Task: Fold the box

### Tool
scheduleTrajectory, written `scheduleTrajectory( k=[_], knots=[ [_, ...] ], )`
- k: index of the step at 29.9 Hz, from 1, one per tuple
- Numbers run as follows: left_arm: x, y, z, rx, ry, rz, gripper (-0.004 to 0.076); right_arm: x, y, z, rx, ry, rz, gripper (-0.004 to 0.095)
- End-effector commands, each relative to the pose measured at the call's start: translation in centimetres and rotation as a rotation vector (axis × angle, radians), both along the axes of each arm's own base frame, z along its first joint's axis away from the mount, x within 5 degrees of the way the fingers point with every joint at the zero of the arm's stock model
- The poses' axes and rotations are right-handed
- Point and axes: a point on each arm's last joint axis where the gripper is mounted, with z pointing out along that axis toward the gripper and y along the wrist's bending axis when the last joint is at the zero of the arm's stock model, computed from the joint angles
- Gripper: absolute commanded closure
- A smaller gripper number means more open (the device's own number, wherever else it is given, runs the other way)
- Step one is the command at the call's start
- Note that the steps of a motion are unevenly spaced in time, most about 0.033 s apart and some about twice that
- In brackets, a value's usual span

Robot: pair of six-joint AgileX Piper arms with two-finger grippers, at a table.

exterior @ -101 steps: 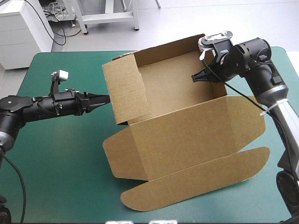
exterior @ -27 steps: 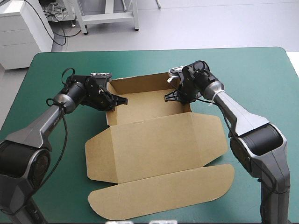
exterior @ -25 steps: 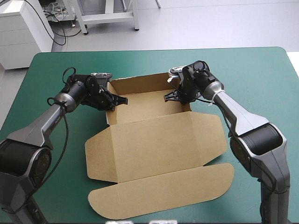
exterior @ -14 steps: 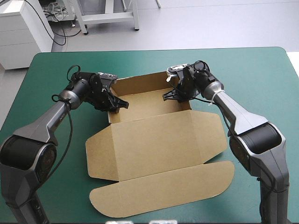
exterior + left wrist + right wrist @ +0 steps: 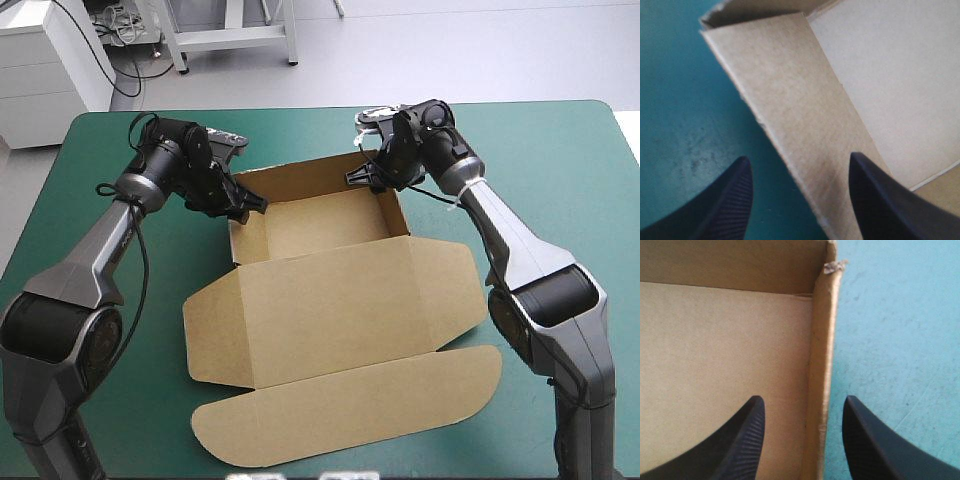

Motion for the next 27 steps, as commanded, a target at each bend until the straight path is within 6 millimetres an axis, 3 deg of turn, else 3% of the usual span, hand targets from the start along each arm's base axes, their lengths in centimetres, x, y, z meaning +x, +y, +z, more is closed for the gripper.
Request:
scheduleTrajectory(
  k=[1,5,9,14,19,23,27],
  knots=[
    [-1.9,0.5,5.7,-0.033,-0.120,-0.005,0.0320,-1.8,-1.0,6.1,0.065,-0.151,0.005,0.0456],
    [-3.5,1.0,10.0,-0.067,-0.244,-0.006,0.0320,-3.0,-1.5,8.2,0.081,-0.197,0.004,0.0456],
    [-6.6,2.0,14.8,-0.097,-0.384,-0.020,0.0320,-4.6,-2.3,11.0,0.107,-0.255,0.003,0.0456],
    [-12.6,3.8,20.2,-0.137,-0.557,-0.034,0.0320,-7.0,-3.3,14.2,0.138,-0.330,0.006,0.0456],
    [-19.7,5.9,24.4,-0.171,-0.735,-0.050,0.0321,-8.0,-3.9,15.6,0.138,-0.367,0.013,0.0455],
    [-25.2,7.6,25.4,-0.166,-0.828,-0.081,0.0330,-8.0,-3.8,15.4,0.140,-0.361,0.014,0.0456],
    [-30.1,9.1,23.7,-0.139,-0.854,-0.113,0.0399,-7.9,-3.8,15.1,0.135,-0.350,0.014,0.0456]
  ],
)
